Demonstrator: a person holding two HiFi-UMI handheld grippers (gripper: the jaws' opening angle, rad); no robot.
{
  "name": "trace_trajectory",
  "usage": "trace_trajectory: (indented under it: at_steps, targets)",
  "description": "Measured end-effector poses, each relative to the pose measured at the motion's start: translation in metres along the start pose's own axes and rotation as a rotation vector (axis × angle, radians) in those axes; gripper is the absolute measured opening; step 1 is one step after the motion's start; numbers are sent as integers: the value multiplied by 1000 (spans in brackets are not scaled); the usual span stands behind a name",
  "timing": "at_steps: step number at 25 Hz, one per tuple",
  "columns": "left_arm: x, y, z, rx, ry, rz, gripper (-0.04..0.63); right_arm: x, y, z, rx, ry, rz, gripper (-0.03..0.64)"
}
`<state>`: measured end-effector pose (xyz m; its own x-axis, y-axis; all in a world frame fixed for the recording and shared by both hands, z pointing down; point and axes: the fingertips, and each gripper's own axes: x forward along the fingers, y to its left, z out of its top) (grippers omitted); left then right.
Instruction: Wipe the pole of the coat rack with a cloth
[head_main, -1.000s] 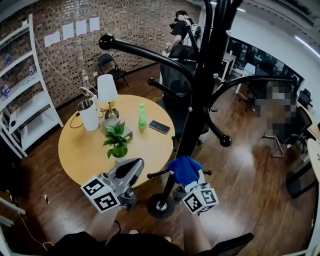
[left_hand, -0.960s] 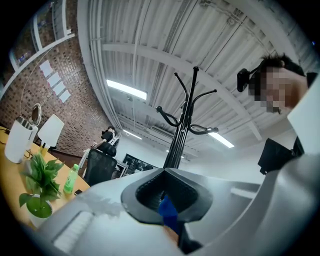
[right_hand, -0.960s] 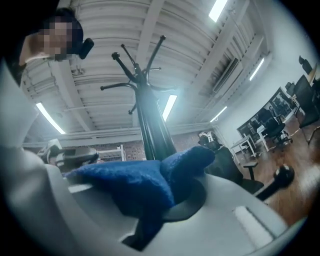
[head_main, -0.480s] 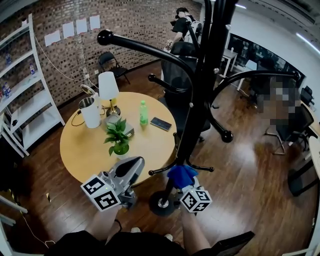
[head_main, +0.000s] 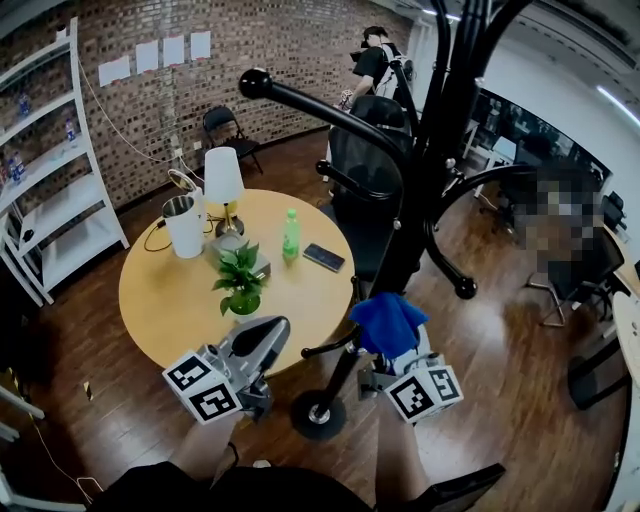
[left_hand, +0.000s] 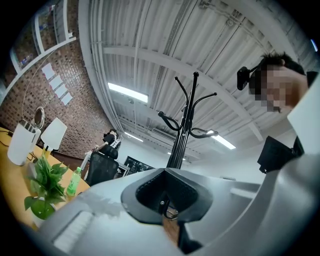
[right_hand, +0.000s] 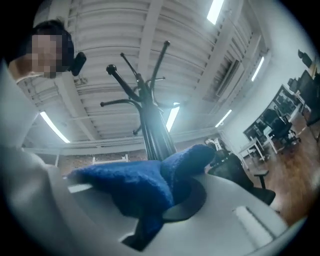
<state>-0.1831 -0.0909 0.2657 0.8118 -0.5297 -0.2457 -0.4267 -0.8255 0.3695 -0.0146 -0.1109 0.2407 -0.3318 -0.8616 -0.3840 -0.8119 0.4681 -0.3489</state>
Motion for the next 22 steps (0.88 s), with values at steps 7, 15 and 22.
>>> trace_trajectory:
  at_steps: [7,15,22]
  targets:
    - [-1,0,12,19,-45,-18,0,41,42,102,-92,-131,71,20]
    - [-2,2,14,15,-67,-37,0,45,49,111,-164,-141,76,20]
    - [7,-6,6,15,-30,-64,0,19,20,43,-100,-22,18,20]
